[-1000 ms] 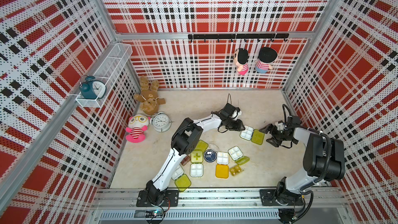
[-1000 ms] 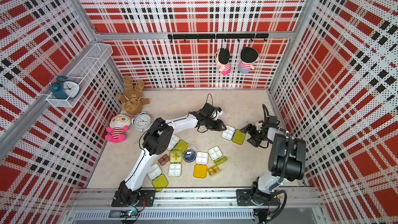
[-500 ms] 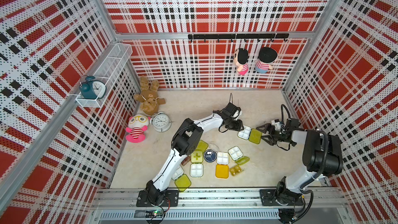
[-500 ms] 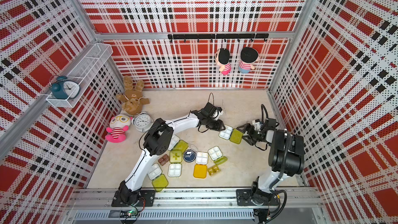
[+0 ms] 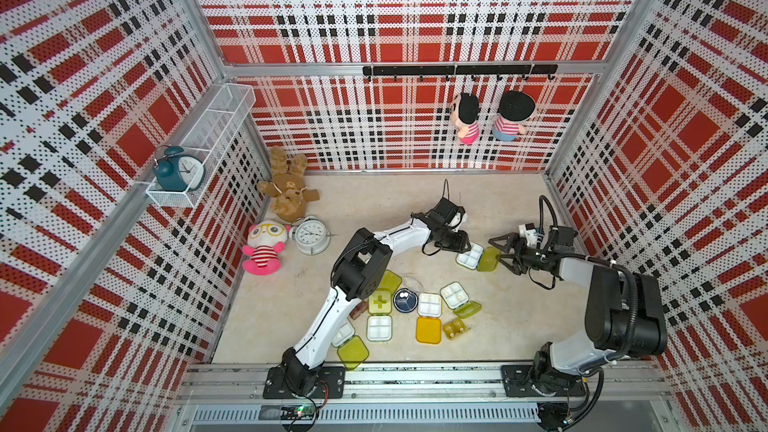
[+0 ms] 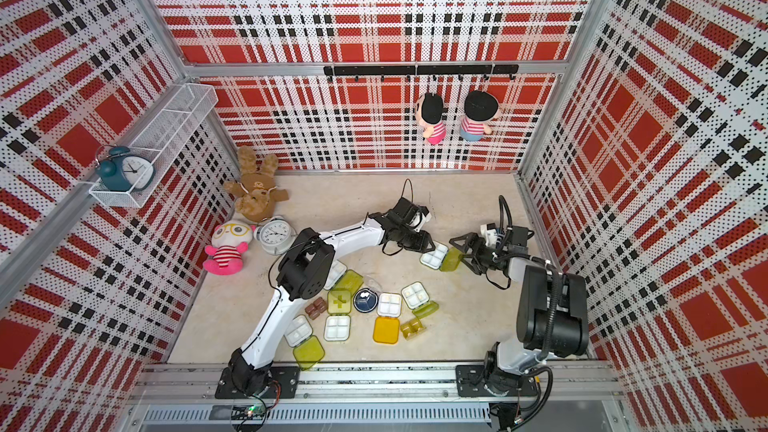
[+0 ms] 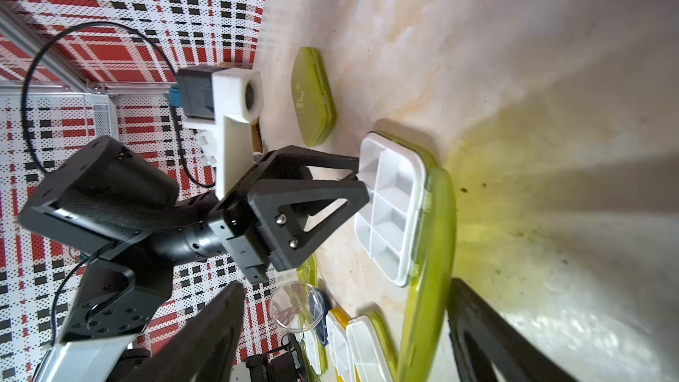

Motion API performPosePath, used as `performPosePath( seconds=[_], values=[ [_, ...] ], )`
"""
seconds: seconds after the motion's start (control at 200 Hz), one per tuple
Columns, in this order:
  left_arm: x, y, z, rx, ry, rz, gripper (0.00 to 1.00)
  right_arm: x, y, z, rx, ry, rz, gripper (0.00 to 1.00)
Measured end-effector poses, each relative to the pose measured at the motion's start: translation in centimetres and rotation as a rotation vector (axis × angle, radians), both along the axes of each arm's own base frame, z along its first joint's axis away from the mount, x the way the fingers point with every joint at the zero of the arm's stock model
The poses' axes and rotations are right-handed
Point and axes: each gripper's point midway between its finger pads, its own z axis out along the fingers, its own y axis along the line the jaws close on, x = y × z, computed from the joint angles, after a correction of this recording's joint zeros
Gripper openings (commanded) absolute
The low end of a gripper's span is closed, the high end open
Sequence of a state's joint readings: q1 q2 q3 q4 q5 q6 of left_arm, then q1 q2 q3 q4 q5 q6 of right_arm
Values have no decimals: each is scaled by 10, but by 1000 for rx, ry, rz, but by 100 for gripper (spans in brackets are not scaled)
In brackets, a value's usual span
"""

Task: Close pillboxes
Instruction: Close the lid on the pillbox.

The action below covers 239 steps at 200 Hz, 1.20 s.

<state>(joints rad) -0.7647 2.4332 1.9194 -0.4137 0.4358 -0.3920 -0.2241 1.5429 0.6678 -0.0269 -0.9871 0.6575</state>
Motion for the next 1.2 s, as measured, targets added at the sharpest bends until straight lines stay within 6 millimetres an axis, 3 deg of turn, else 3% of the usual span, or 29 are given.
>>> performPosePath(
  seconds=[0.175, 0.476, 0.706, 0.872, 0.972, 1.197],
  values=[
    [0, 0, 0, 0, 0, 0, 42, 3, 12, 3, 6, 3, 25, 88],
    [6, 8, 0, -23, 31, 30, 41, 24, 36, 8, 22, -7, 71, 88],
    [37, 54, 5, -24, 64, 156, 49, 32, 35, 16, 14, -29, 64, 88],
    [55, 79, 19, -67, 72, 222, 52, 32, 33, 4, -4, 10, 54, 87],
    [53, 67, 30, -123, 68, 196, 52, 27, 31, -7, -22, 51, 52, 87],
    [20, 16, 44, -207, 89, 63, 51, 19, 29, -21, -54, 106, 52, 84]
  ],
)
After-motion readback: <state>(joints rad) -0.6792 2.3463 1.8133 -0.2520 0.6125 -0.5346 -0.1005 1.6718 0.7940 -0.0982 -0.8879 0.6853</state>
